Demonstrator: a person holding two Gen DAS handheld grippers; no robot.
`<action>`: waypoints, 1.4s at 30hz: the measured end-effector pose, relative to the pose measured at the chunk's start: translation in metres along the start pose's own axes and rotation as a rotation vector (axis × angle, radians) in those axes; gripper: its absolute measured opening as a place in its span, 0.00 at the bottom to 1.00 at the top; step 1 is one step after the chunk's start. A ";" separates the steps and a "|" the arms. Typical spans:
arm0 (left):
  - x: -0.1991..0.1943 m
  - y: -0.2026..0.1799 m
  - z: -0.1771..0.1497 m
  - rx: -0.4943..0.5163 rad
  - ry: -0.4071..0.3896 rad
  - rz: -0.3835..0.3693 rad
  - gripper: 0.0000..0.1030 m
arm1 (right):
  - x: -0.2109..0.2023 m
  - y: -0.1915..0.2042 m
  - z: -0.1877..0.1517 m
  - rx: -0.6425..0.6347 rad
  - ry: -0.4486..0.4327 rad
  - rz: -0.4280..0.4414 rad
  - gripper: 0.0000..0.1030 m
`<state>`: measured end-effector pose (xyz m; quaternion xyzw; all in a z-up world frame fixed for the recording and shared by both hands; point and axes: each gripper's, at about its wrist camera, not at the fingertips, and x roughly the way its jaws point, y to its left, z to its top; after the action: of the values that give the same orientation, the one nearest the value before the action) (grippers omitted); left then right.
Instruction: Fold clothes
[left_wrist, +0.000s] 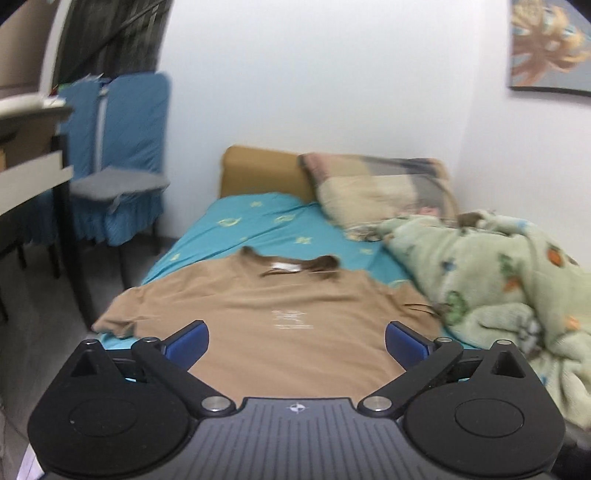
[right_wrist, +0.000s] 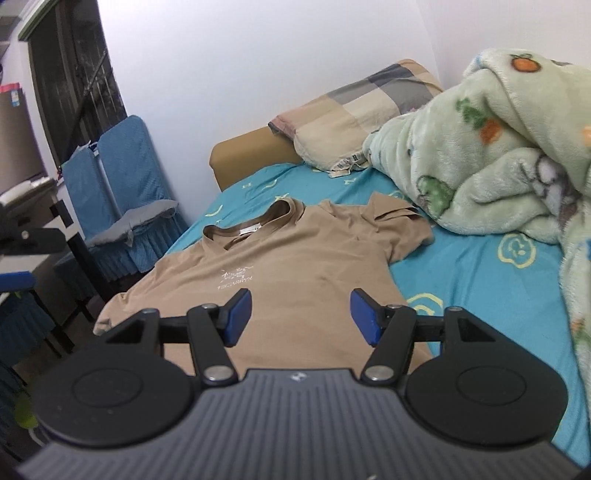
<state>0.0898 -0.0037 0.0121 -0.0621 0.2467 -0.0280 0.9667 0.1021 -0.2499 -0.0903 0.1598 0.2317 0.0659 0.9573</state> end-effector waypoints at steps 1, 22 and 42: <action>-0.004 -0.009 -0.008 0.009 -0.008 -0.016 1.00 | -0.006 -0.003 0.001 0.019 0.003 -0.001 0.47; 0.043 0.010 -0.084 -0.105 0.110 -0.067 1.00 | 0.147 -0.136 0.002 0.514 0.089 -0.048 0.58; 0.125 0.042 -0.076 -0.145 0.218 -0.012 0.99 | 0.345 -0.128 0.099 0.073 0.020 -0.168 0.11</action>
<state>0.1636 0.0197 -0.1187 -0.1298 0.3510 -0.0225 0.9270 0.4601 -0.3280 -0.1958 0.1738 0.2560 -0.0214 0.9507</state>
